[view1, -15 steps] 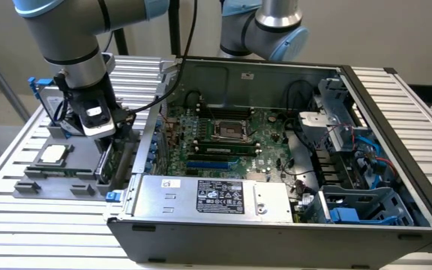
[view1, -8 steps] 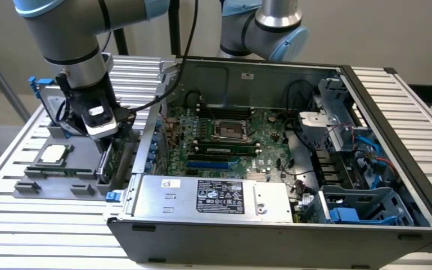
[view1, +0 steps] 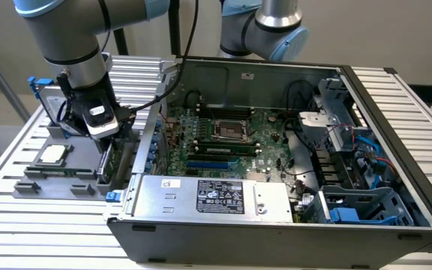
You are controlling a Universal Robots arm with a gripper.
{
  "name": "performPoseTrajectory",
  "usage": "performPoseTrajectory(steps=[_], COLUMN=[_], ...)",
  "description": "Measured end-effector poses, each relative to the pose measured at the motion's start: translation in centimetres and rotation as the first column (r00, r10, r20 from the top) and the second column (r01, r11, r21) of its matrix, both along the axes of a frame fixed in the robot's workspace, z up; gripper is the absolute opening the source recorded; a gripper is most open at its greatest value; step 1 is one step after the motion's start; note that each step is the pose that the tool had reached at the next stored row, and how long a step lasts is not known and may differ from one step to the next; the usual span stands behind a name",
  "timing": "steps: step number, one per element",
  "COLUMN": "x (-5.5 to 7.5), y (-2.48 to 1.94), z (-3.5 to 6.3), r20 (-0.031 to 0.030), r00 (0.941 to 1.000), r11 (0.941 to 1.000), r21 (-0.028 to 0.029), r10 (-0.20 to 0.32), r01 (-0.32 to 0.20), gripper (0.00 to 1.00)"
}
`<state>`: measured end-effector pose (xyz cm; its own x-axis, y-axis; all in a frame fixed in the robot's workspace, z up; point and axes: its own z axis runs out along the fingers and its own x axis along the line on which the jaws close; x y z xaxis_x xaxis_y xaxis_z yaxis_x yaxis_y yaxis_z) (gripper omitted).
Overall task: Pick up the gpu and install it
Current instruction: 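Pick up the gpu and move the gpu toward the slot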
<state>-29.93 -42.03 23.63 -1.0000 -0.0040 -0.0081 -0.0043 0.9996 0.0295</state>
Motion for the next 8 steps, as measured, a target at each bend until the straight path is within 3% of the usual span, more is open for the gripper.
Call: performPoseTrajectory(steps=[8], x=[0.0], y=[0.0], z=[0.07], r20=[-0.0001], r00=[1.0], r11=[1.0], r21=[0.0001], r10=[0.0], r01=[0.0], gripper=[0.27])
